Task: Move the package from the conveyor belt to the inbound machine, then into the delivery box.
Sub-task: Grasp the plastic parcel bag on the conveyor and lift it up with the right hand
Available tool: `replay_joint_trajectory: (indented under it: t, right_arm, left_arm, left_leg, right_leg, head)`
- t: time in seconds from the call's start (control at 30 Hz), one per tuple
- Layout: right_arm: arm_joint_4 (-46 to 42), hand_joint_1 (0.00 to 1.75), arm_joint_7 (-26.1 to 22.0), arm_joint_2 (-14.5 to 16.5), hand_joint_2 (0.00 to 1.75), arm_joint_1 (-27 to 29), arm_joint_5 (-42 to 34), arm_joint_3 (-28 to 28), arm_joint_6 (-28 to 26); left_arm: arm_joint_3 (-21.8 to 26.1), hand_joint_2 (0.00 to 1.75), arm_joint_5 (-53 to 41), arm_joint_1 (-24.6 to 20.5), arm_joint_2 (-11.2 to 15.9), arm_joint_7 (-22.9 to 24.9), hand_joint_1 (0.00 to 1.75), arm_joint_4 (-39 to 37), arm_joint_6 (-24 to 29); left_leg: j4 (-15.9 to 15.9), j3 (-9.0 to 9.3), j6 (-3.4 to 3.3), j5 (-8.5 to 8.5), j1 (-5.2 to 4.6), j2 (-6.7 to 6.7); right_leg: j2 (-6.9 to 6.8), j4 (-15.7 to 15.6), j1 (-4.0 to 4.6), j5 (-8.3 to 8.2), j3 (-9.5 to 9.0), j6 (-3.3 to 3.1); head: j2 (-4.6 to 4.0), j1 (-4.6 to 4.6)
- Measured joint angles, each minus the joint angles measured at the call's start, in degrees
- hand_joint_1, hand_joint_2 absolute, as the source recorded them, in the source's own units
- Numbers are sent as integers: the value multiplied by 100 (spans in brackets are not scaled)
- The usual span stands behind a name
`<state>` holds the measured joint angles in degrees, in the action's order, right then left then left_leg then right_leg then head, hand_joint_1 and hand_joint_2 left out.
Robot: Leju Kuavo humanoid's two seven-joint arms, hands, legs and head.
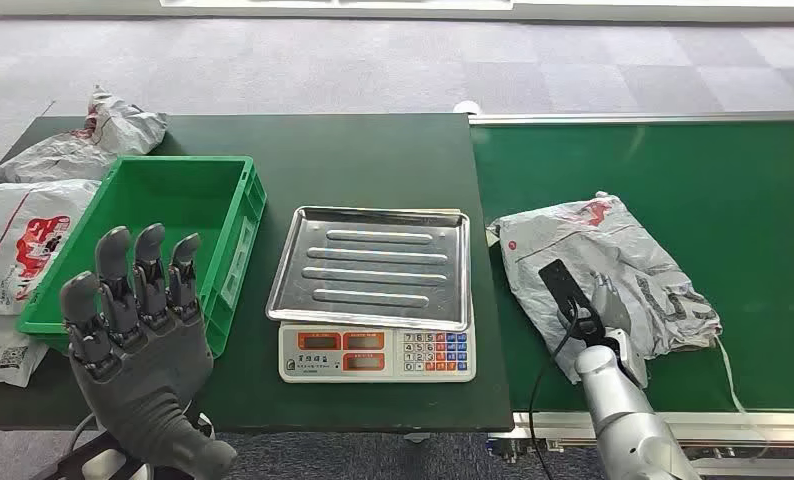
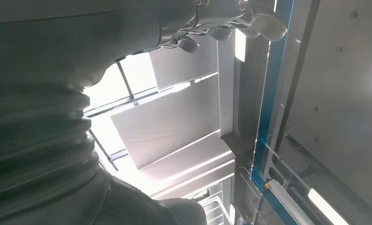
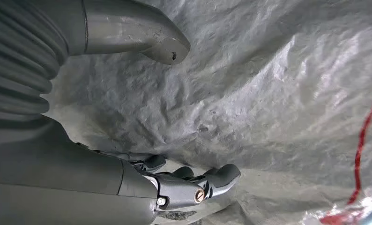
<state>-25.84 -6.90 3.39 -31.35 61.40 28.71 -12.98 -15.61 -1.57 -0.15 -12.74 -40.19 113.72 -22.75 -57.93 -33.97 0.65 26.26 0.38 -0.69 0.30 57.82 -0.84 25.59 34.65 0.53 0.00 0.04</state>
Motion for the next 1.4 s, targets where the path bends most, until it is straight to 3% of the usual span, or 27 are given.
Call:
replay_joint_trajectory:
  t: [0.17,0.43,0.6,0.67,0.73,1.1,1.4]
  right_arm:
    - [112,0,572,-31,175,63,335,-85,-323]
    - [252,0,912,-68,175,78,544,-185,-422]
    - [360,6,2534,-155,175,76,1467,-451,-105]
    - [402,93,2922,-190,175,61,1655,-539,212]
    - [435,175,2964,-215,175,57,1694,-573,406]
    - [466,175,2316,-227,175,128,1687,-567,322]
    - [466,175,2104,-227,175,135,1661,-561,301]
  left_arm:
    - [0,175,2,0,0,0,0,-3,-1]
    - [0,175,2,0,0,0,0,-8,-11]
    - [0,175,35,-8,-2,0,0,-77,-161]
    - [0,175,54,-27,-6,1,0,-132,-217]
    - [0,175,57,-51,-14,2,0,-188,-234]
    - [0,175,42,-63,-24,2,0,-254,-205]
    - [0,175,31,-62,-24,2,0,-254,-199]
  left_leg:
    - [0,0,0,0,0,0]
    - [0,1,0,0,0,1]
    - [0,7,-1,1,0,0]
    - [0,22,-4,5,0,1]
    - [0,40,-11,14,0,0]
    - [-4,83,-23,24,0,4]
    - [-8,85,-22,25,1,4]
  right_leg:
    - [1,0,0,0,0,0]
    - [1,0,0,0,0,0]
    - [1,-1,0,1,-4,1]
    - [2,-4,1,8,-19,7]
    - [1,-8,3,19,-42,18]
    - [3,-16,-1,24,-96,29]
    - [5,-16,4,24,-98,30]
  head:
    - [0,0]
    - [0,-1]
    - [0,-1]
    - [0,-2]
    - [0,-1]
    - [0,0]
    - [0,0]
